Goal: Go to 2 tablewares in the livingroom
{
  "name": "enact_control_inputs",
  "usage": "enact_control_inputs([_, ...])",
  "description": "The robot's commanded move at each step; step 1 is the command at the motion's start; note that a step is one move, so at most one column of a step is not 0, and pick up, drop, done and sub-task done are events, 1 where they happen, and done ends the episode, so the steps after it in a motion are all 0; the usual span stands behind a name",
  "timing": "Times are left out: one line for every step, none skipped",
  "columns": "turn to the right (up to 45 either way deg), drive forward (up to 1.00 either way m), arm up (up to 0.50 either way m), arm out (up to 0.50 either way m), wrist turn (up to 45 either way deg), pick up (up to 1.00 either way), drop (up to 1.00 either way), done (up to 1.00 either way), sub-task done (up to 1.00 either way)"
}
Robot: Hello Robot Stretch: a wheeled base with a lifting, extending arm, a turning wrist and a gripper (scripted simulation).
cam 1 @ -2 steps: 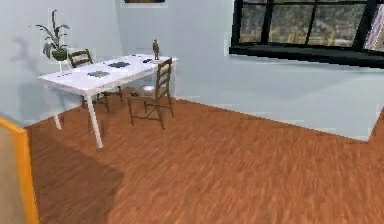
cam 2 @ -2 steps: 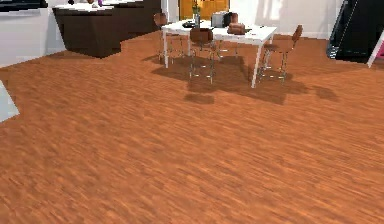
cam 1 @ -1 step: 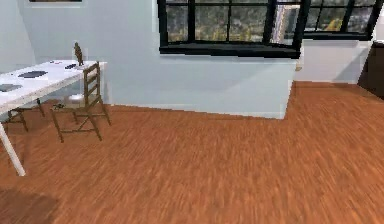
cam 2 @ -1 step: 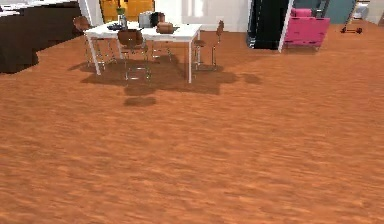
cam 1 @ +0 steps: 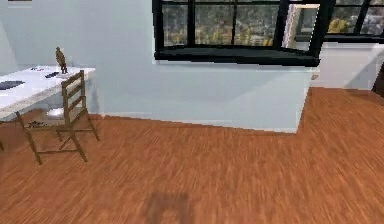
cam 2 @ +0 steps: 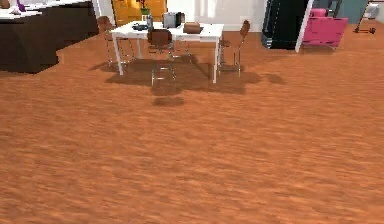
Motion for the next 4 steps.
enact_control_inputs([-27.0,0.00,0.00,0.00,0.0,0.00,0.00,0.00,0.00])
enact_control_inputs([0.0,1.00,0.00,0.00,0.0,0.00,0.00,0.00,0.00])
enact_control_inputs([-9.0,0.00,0.00,0.00,0.0,0.00,0.00,0.00,0.00])
enact_control_inputs([0.0,0.45,0.00,0.00,0.0,0.00,0.00,0.00,0.00])
